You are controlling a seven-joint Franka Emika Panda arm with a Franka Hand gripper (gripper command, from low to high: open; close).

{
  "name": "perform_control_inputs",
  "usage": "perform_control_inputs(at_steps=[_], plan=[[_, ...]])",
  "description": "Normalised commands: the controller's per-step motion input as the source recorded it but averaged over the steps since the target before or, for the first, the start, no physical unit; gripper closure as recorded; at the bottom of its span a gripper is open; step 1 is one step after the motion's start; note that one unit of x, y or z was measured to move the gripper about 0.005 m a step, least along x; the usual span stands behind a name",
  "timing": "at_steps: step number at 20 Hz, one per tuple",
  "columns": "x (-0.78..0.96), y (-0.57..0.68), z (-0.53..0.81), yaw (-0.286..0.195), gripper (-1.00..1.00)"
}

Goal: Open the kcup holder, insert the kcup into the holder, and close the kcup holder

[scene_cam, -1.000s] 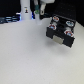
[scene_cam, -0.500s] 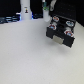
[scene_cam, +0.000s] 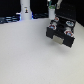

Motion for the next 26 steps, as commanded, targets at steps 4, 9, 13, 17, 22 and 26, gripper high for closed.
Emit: perform_control_inputs(at_steps=[4, 9, 13, 17, 22, 26], plan=[[0.12, 0.58, 0.03, 0.031, 1.00], [0.08, 0.23, -0.01, 0.012, 1.00], [0.21, 0.16, -0.01, 0.007, 1.00], [0.22, 0.15, 0.02, -0.007, 1.00], [0.14, 0.09, 0.03, -0.006, 1.00], [0.11, 0.07, 0.02, -0.002, 1.00]])
